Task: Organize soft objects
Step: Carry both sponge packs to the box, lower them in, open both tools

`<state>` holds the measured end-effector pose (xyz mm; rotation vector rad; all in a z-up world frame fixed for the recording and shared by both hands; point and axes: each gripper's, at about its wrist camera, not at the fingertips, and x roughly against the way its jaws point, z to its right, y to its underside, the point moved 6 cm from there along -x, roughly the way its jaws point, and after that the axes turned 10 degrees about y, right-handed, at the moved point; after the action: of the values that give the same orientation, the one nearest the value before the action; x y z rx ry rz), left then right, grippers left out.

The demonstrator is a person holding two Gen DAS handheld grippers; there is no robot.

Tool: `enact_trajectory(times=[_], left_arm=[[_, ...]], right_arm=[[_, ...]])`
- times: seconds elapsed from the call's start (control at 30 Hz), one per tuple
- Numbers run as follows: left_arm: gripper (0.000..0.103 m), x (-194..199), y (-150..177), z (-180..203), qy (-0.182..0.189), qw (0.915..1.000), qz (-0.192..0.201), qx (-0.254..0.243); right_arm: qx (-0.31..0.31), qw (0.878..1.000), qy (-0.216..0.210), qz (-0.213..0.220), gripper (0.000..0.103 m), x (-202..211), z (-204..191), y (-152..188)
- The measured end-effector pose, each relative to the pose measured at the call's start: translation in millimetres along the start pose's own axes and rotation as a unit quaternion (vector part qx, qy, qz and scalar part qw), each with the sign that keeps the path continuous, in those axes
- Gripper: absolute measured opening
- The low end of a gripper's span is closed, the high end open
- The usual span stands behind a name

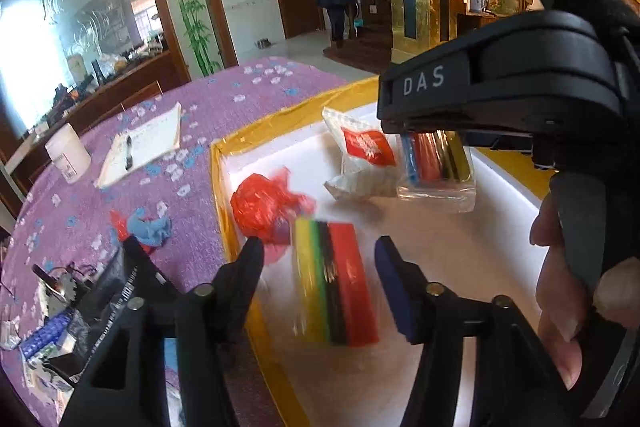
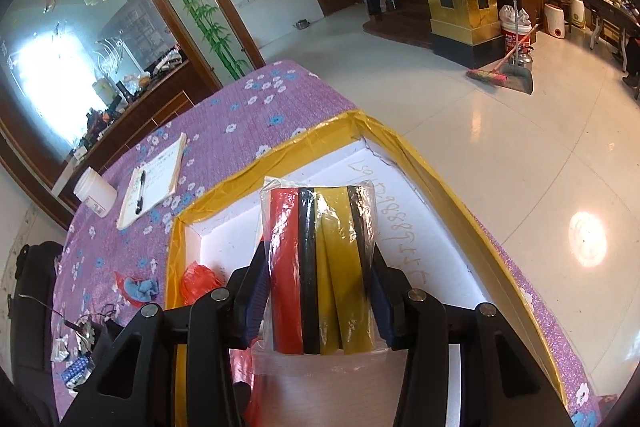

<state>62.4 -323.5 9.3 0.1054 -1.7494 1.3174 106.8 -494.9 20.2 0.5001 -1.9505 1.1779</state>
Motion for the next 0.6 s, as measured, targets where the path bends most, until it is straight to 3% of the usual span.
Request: enact_trajectory(times=[0.1, 0.27, 0.47, 0.6], left_arm=[[0.062, 3, -2, 1, -0.006, 0.9999, 0.008, -0.007], [0.067, 5, -3, 3, -0.010, 0.9998, 0.014, -0.014], [0.068, 7, -6, 2, -0.018, 0.9996, 0.017, -0.013], [0.068, 18, -12, -5, -0.026, 0.9994, 0.024, -0.004]], right_arm=[[-0.006, 1.000, -0.003, 0.006, 0.049, 4, 1, -2], [-0.012, 1.000, -0.010, 0.022, 0.062, 11, 2, -6], [-0.024, 0.998, -0.032, 0.050, 0.062, 24, 1, -11], [-0.017, 0.994, -0.042, 0.101, 0.062, 43, -5, -16]])
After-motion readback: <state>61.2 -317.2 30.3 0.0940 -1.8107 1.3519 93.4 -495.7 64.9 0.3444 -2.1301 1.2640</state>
